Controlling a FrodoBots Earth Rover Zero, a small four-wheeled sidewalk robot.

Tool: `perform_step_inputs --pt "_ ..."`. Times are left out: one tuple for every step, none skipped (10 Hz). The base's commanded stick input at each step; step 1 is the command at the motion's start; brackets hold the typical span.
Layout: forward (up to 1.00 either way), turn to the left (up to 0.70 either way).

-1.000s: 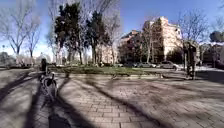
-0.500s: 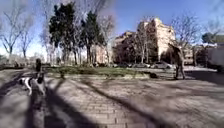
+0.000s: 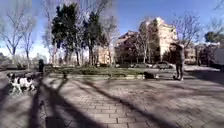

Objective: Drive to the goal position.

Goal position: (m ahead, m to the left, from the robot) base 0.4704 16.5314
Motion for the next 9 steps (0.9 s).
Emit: perform_step_inputs --pt "0.00 0.08" --pt "0.00 0.00" --pt "0.00 0.00" --pt "0.00 0.00" --pt "-0.25 0.00" --pt "-0.70 0.00" --pt "-0.70 0.00" --pt "-0.70 0.00" --pt "-0.70 0.00"
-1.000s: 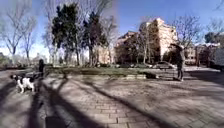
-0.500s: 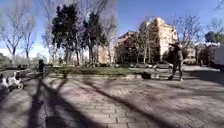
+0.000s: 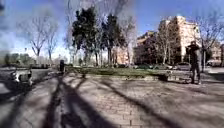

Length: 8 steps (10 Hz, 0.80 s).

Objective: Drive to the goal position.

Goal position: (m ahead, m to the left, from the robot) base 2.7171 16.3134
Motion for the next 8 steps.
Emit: perform_step_inputs --pt "-0.70 0.00" --pt "-0.64 0.00" --pt "-0.21 0.00" --pt "0.00 0.00" --pt "0.00 0.00" --pt "0.00 0.00" --pt "0.00 0.00" --pt "0.00 0.00"
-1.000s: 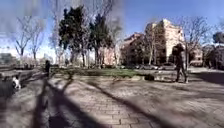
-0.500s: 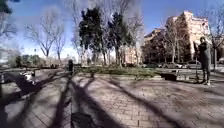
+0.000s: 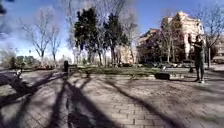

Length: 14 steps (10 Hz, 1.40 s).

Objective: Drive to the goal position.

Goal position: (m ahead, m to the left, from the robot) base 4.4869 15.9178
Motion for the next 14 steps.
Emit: perform_step_inputs --pt "-0.25 0.00" --pt "-0.70 0.00" --pt "-0.70 0.00" --pt "-0.70 0.00" --pt "-0.70 0.00" --pt "-0.70 0.00" --pt "-0.70 0.00" --pt "-0.50 0.00" --pt "0.00 0.00" --pt "0.06 0.00" --pt "0.56 0.00" --pt "0.70 0.00" --pt "0.70 0.00" --pt "0.70 0.00"
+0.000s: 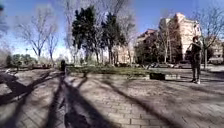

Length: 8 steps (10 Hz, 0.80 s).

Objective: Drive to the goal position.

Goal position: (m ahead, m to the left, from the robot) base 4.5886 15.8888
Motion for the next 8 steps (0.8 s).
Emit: perform_step_inputs --pt "0.70 0.00" --pt "0.70 0.00" --pt "0.70 0.35" --pt "0.70 0.35" --pt "0.70 0.35" --pt "0.70 0.35" --pt "0.70 0.23" --pt "0.49 0.00"
